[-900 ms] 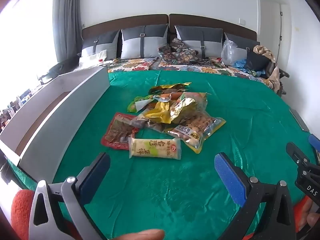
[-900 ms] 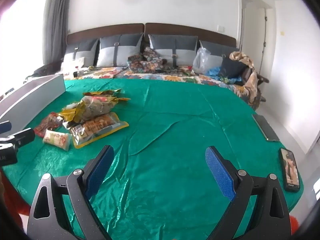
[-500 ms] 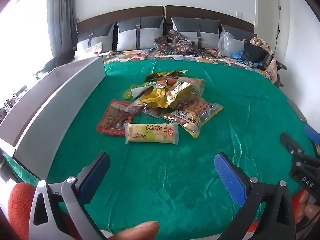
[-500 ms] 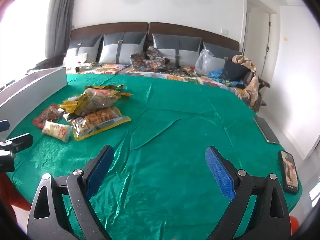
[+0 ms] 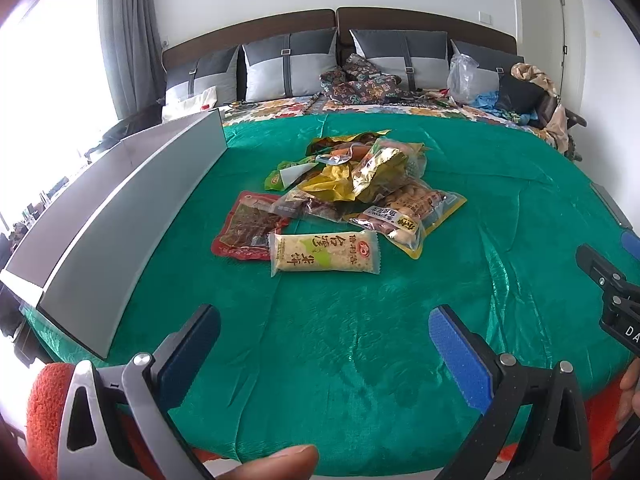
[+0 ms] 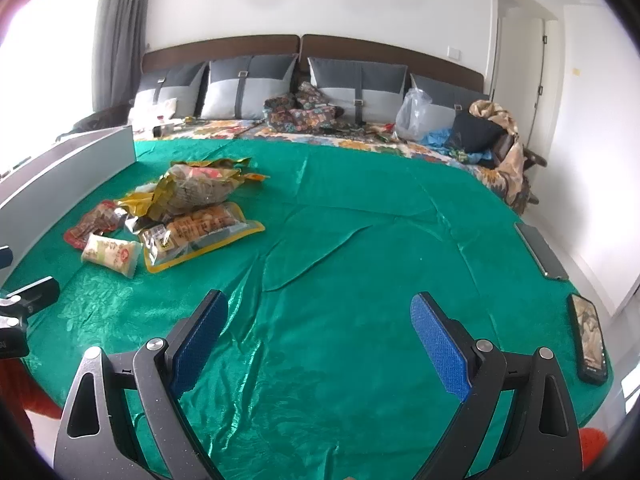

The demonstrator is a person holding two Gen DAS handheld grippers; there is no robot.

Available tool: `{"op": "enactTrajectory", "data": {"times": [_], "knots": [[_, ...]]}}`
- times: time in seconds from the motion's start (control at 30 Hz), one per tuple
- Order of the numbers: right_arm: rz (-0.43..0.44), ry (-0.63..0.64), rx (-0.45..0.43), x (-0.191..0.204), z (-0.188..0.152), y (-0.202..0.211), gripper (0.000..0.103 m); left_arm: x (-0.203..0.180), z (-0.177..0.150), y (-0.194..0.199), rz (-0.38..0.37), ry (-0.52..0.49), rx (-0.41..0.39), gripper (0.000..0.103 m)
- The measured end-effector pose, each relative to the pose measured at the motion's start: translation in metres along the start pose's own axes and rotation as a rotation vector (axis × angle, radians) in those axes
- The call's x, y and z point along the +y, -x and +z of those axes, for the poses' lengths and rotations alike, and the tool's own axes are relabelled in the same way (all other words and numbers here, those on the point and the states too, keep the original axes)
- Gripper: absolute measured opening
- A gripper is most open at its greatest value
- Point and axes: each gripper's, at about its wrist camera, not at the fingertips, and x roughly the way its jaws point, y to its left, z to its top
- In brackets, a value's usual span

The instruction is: Organize snacks

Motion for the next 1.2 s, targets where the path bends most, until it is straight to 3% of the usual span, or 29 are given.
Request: {"op": "enactTrajectory", "data": {"times": [0.73, 0.87, 1.2], "knots": [[0.008, 0.026, 0.041, 0.005, -0.006, -0.009, 0.095, 0.028, -0.015, -0.031, 0.029, 0.069, 0.082, 0.103], [0.015, 0.032, 0.054, 0.007, -0.007, -0.011, 0.095, 0.033, -0.015, -0.041, 0.006, 0.049, 0.100, 0.103], [0.065, 0.011, 0.222, 0.009, -0.024, -0.039, 0.095, 0.037, -0.021, -0.071, 0.003, 0.055, 0.181, 0.103]]}}
